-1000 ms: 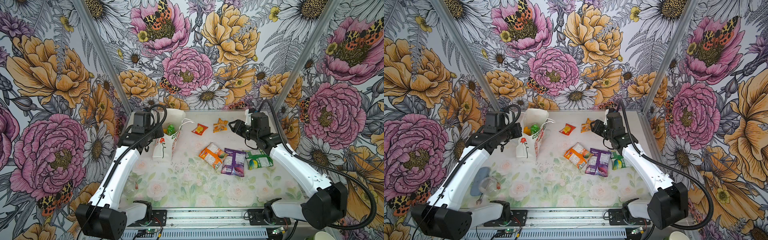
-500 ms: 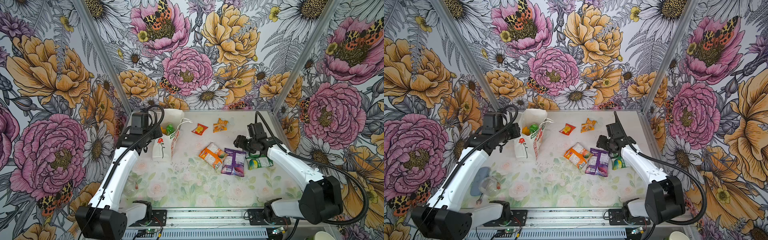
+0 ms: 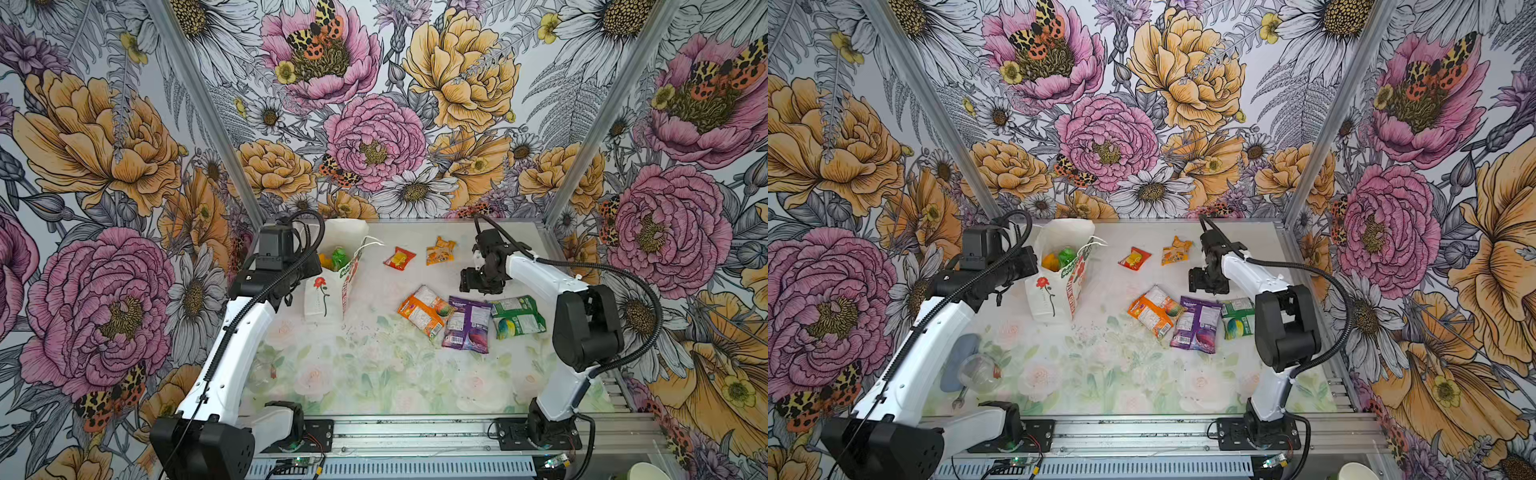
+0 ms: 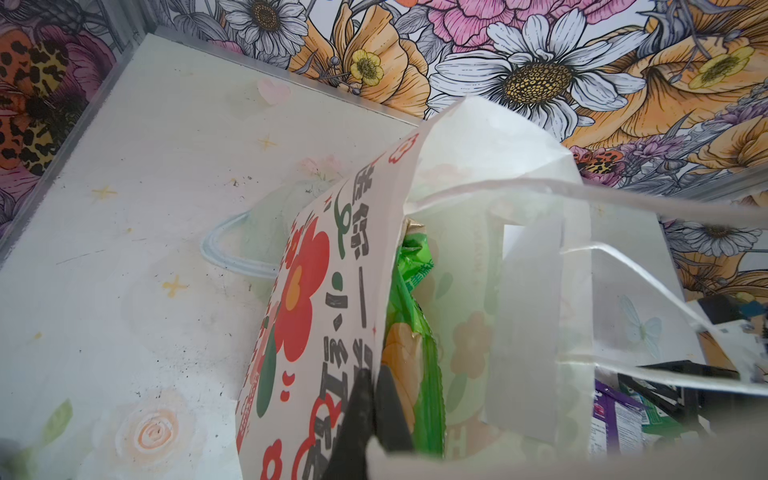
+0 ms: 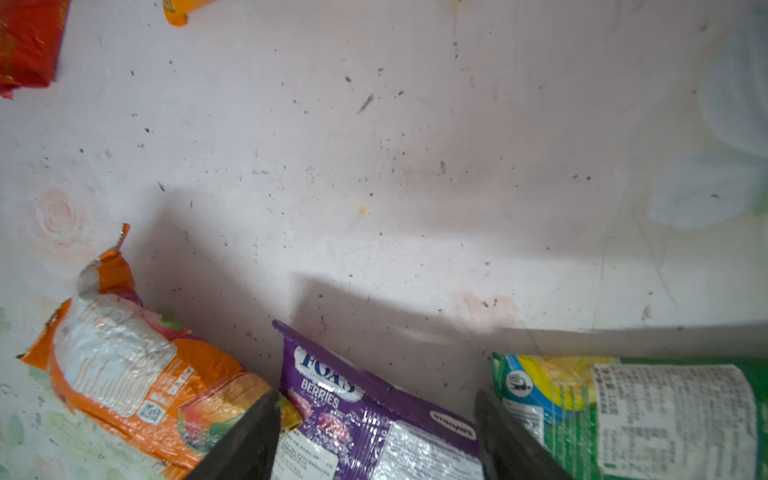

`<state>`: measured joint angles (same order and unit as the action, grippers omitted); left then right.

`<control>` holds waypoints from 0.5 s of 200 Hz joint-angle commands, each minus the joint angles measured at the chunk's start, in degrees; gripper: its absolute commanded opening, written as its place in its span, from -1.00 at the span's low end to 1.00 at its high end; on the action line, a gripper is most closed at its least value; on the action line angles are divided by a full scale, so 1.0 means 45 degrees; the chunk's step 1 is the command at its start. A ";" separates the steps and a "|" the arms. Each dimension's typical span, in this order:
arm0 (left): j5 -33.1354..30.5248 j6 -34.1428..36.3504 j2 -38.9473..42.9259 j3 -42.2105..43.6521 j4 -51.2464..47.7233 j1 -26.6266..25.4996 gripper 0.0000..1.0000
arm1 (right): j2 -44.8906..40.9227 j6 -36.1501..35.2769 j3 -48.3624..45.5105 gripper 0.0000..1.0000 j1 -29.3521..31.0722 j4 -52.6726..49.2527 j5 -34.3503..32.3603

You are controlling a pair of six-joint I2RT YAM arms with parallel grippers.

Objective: Place the snacks into the paper bag
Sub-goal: 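Lower the right gripper onto the purple FOX'S candy bag and grasp it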

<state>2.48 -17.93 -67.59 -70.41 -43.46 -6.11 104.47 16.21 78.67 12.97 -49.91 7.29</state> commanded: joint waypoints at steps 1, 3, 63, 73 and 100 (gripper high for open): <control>0.0386 -0.0209 0.0223 0.0132 0.0169 0.0096 -1.00 | 0.0369 -0.0953 0.0371 0.53 0.0321 -0.0320 -0.0135; 0.0401 -0.0208 0.0218 0.0133 0.0152 0.0100 -1.00 | 0.0406 -0.0996 0.0369 0.54 0.0350 -0.0316 -0.0135; 0.0426 -0.0234 0.0154 0.0153 0.0176 0.0130 -1.00 | 0.0855 -0.0961 -0.0027 0.51 0.0825 -0.0335 -0.0394; 0.0455 -0.0244 0.0111 0.0145 0.0169 0.0131 -1.00 | 0.0745 -0.0817 -0.0251 0.49 0.0836 -0.0354 -0.0423; 0.0503 -0.0281 0.0028 0.0156 0.0168 0.0128 -1.00 | 0.0220 -0.0244 -0.1113 0.41 0.0881 -0.0347 -0.0467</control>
<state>2.81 -18.11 -67.59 -70.37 -43.46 -6.09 108.40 12.80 77.06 16.71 -50.92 6.63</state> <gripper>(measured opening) 0.047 0.725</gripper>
